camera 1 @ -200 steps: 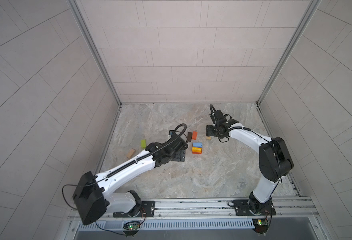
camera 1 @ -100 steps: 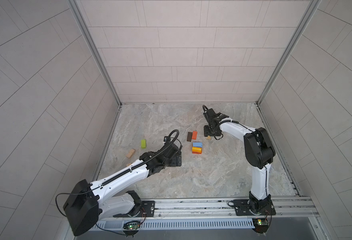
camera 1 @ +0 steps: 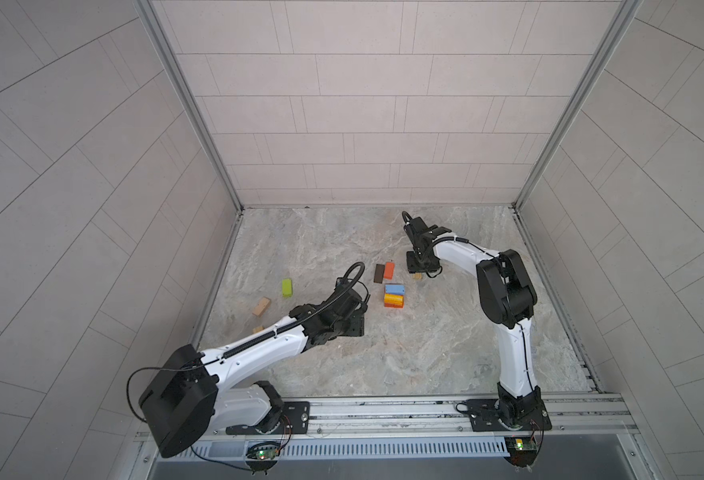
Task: Build the wood block tower
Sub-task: 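Grasp the pale wood block with the right gripper while the left withdraws, then lift the pale wood block with the right gripper toward the stacked blocks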
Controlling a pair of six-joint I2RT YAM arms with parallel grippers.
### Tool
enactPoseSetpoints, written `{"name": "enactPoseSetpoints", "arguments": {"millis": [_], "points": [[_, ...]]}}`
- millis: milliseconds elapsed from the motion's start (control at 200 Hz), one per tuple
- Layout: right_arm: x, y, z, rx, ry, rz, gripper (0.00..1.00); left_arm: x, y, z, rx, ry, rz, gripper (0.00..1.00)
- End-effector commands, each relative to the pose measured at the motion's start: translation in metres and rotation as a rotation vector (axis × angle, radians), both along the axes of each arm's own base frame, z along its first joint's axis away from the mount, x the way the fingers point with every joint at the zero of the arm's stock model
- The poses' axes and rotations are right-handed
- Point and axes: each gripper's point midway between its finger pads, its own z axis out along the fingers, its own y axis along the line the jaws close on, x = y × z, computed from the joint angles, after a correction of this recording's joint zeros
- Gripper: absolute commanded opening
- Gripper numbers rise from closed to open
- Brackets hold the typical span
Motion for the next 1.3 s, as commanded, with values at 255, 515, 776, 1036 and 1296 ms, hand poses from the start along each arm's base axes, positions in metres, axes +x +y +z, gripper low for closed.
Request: {"name": "enactPoseSetpoints", "arguments": {"millis": [255,515,776,1036,1296], "points": [[-0.002,0.004,0.0,0.022,0.027,0.02,0.23,0.007,-0.008,0.009,-0.043,-0.01,0.014,0.61],[-0.012,0.018,0.037,0.166,-0.038,0.056,0.15,0.017,-0.011,0.039,-0.095,-0.065,0.04,0.61],[-0.032,0.051,0.089,0.548,-0.112,0.017,0.15,0.029,-0.043,0.071,-0.223,-0.122,-0.03,0.42],[-0.059,0.074,0.116,0.796,-0.112,0.008,0.13,0.046,-0.073,0.091,-0.28,-0.159,-0.091,0.44],[-0.072,0.087,0.125,0.9,-0.098,0.006,0.12,0.066,-0.094,0.1,-0.306,-0.189,-0.095,0.47]]}}
